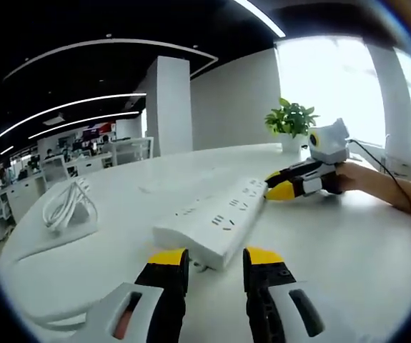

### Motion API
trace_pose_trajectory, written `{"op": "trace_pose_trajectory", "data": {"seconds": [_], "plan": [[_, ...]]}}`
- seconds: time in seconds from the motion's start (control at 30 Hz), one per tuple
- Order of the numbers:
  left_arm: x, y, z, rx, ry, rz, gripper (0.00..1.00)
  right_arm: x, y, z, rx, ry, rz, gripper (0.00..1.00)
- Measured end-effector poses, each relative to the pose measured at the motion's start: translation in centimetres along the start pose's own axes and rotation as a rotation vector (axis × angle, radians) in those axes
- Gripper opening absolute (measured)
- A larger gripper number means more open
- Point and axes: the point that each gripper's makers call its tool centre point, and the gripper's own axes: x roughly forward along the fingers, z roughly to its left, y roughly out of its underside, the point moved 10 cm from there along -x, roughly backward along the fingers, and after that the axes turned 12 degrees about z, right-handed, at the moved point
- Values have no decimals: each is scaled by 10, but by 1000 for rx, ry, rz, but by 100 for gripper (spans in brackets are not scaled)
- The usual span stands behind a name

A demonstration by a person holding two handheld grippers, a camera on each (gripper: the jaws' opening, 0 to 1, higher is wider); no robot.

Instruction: Straighten the power strip on the desk, plug the charger into it

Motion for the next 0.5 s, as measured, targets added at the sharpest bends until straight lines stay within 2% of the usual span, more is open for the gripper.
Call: {"op": "trace_pose_trajectory", "data": {"seconds": [0.5], "plan": [[7, -1, -1, 32, -15, -5, 29, 1, 1, 1, 6, -3, -7, 30]]}}
